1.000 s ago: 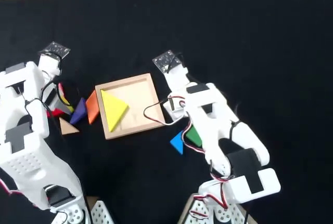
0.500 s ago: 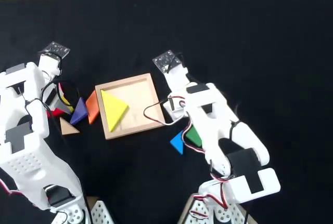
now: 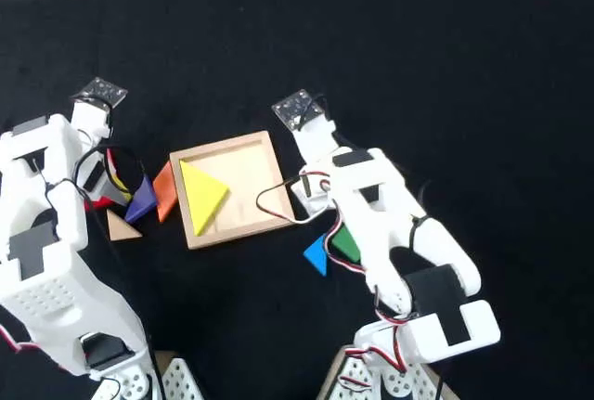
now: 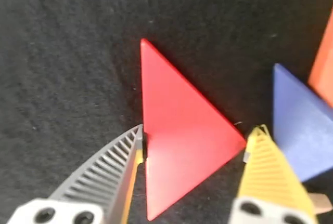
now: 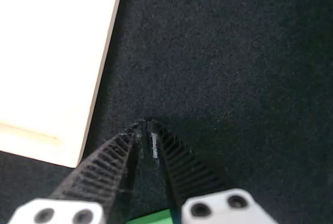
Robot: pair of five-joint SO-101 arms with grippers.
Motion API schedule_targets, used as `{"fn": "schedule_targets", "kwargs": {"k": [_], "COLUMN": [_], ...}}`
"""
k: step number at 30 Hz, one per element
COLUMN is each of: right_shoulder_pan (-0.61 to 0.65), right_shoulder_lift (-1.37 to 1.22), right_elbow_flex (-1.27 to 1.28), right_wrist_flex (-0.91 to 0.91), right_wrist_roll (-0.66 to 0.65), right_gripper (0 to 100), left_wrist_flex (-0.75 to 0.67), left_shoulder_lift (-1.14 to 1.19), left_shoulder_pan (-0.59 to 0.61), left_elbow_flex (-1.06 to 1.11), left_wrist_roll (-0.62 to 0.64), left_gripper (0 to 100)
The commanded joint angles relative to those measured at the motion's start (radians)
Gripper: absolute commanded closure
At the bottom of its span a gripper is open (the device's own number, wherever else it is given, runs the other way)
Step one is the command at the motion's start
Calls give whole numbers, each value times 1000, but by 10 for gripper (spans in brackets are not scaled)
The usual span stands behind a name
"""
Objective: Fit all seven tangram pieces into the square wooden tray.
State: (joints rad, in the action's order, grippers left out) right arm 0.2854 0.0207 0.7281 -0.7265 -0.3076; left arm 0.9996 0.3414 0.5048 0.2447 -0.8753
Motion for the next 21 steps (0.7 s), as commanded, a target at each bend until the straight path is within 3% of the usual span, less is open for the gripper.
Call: {"fn": "schedule_targets", "kwargs": {"k": [1,6,10,21], "right_shoulder_pan": [-12,-12,-12,-14], "right_shoulder_lift": [5,5,5,5], "right_elbow_flex": [-25,-25,-25,-25], "right_wrist_flex": [-6,-6,-6,-6], "right_wrist_roll": [-8,-8,-8,-8], "right_gripper": [983,983,983,983], "left_wrist_flex": [-8,-2,126,641], "left_shoulder_lift": [9,-3,-25,-207], "left_shoulder_pan": [-8,-22,-54,-183], "left_elbow_flex": [12,4,-79,-479], "left_wrist_roll": [0,6,46,559], "left_gripper": [801,805,805,805]}}
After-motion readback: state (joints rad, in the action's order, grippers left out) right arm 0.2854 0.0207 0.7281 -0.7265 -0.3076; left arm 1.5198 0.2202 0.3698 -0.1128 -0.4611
